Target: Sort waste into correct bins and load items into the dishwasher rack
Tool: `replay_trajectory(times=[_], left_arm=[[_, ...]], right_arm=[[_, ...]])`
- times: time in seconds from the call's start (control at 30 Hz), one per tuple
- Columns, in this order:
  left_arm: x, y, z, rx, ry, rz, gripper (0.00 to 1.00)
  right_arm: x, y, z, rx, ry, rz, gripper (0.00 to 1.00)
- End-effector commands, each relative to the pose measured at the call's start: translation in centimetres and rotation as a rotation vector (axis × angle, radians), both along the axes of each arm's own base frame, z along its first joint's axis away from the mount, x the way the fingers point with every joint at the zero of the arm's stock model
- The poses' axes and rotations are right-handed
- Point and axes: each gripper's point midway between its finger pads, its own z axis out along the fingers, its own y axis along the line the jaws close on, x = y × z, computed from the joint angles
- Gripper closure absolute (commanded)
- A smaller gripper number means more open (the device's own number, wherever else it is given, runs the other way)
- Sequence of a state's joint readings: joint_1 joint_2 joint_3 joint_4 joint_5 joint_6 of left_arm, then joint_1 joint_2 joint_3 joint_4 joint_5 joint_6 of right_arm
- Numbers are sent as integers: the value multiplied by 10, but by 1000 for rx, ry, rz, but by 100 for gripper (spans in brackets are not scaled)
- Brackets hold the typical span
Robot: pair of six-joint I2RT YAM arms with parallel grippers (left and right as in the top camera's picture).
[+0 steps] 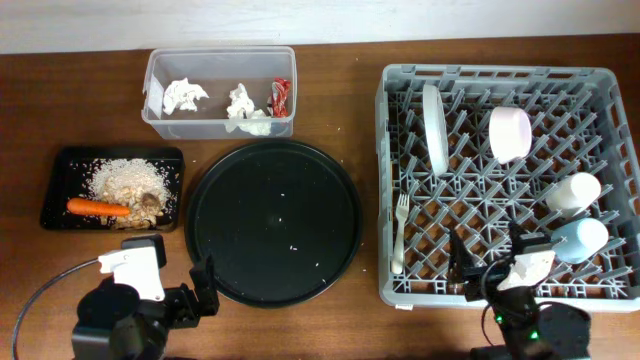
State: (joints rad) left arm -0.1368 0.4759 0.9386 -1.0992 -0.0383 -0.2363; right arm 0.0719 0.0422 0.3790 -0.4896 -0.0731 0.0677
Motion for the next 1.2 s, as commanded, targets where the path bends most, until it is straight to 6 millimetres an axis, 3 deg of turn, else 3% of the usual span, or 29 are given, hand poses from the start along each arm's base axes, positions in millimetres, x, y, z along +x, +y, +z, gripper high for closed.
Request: replay_trajectory(times=[0.0, 0.13, 0.23, 0.33, 0.97, 1.1, 1.17], left_arm=[[-1, 2, -1, -4, -1, 19, 1], [-1, 2, 0, -4, -2, 19, 1], [-1, 2, 0, -4, -2, 19, 1], [-1, 2, 0, -4, -2, 19, 1], [-2, 2, -2, -3, 6, 19, 1], [-9, 24, -4, 57, -23, 116, 0], [-5, 35, -16, 65, -102, 180, 1]], right_arm=[[16, 3, -5, 1, -120, 7, 2], [34, -7, -9, 8, -315, -48, 2], [36, -12, -19, -86, -288, -72, 2], [37, -13, -69, -109, -86, -65, 2], [37, -13, -69, -110, -87, -66, 2], [37, -13, -69, -110, -87, -66, 2], [37, -13, -69, -110, -88, -66, 2]])
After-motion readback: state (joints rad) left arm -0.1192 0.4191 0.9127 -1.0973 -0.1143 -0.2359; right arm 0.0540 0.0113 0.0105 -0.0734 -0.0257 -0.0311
